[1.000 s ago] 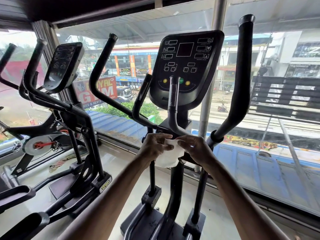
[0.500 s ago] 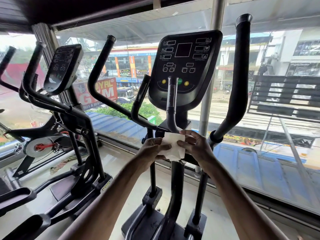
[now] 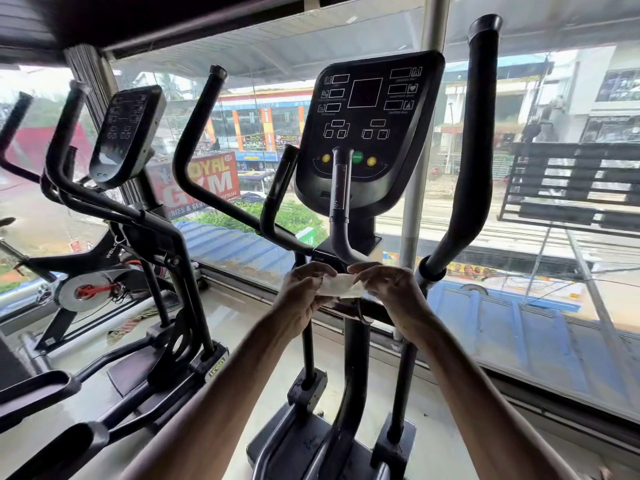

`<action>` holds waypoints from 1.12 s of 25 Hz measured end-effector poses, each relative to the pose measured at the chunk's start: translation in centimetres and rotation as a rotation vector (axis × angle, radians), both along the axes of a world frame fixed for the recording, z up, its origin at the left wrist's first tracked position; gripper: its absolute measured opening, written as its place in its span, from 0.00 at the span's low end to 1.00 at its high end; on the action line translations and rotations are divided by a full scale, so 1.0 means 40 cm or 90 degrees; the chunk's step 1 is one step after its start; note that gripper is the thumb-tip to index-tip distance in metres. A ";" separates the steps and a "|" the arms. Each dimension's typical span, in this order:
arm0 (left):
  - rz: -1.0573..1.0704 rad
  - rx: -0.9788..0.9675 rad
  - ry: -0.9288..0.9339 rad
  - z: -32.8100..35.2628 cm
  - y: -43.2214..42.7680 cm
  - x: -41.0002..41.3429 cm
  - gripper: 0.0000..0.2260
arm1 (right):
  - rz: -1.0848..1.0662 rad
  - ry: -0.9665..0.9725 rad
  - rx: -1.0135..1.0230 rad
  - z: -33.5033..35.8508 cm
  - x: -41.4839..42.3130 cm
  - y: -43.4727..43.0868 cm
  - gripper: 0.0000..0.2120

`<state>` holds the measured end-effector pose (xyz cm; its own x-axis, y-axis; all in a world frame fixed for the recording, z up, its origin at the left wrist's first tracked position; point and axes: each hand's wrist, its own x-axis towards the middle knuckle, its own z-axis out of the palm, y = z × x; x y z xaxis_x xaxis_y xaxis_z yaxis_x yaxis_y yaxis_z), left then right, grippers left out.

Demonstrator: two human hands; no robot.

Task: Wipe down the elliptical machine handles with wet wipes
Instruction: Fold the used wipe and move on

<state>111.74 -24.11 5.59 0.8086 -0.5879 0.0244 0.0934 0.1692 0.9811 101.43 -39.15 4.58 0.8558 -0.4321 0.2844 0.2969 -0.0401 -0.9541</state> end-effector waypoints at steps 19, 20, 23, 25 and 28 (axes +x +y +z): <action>0.291 0.065 -0.156 0.088 -0.078 -0.037 0.05 | -0.338 -0.069 -0.307 0.076 0.044 -0.032 0.07; 0.298 0.045 -0.145 0.102 -0.085 -0.043 0.06 | -0.328 -0.081 -0.312 0.086 0.051 -0.028 0.07; 0.202 -0.034 -0.068 0.144 -0.099 -0.057 0.07 | -0.261 -0.087 -0.313 0.100 0.077 -0.019 0.13; 0.146 -0.054 -0.026 0.165 -0.096 -0.053 0.11 | -0.282 -0.075 -0.347 0.099 0.101 -0.028 0.16; 0.204 0.011 -0.138 0.164 -0.097 0.003 0.09 | -0.342 -0.094 -0.354 0.108 0.143 -0.057 0.11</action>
